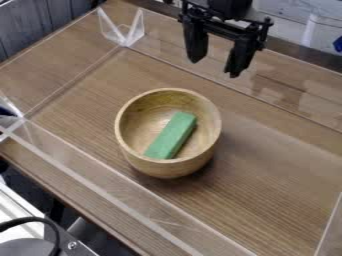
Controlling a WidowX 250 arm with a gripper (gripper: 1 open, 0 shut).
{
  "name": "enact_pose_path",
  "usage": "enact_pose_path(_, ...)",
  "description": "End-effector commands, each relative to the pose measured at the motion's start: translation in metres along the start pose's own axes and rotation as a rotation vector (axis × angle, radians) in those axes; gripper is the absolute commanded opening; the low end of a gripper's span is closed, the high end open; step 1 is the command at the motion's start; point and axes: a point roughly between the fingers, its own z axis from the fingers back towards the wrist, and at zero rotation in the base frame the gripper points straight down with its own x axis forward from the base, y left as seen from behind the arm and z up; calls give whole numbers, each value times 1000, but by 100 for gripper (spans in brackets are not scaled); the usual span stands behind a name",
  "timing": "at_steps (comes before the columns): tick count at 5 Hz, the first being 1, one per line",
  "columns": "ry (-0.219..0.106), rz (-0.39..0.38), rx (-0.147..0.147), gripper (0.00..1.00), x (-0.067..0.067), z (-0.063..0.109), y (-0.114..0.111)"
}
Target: Remove the green block from inside the brown bowl and put it on the table
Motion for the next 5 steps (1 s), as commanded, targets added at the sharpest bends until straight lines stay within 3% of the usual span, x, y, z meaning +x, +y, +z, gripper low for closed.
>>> enact_pose_path(1,12,4,7,100,-11,-6,6)
enact_pose_path(4,27,39,10,100,-52,-33,35)
enact_pose_path(5,29,43,4,100,-57,-41,40)
